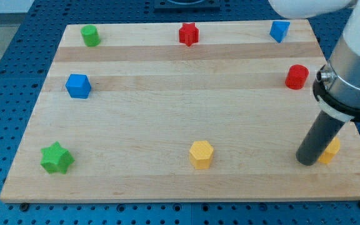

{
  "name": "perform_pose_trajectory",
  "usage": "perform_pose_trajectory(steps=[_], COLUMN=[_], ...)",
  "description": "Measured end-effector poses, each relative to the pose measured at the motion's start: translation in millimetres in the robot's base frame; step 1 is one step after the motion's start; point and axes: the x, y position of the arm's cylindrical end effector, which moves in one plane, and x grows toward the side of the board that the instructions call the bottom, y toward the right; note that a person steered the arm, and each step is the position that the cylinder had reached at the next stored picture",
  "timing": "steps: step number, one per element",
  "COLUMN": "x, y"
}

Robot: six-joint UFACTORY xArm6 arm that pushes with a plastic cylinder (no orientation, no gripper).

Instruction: Adjust the heart at the bottom right side of the board

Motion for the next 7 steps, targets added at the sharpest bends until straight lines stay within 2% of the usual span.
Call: perform_pose_trajectory(steps=[1, 4, 7], x=[-0.4, -45.6, -50.0], y=[0.0, 11.5, 44.0])
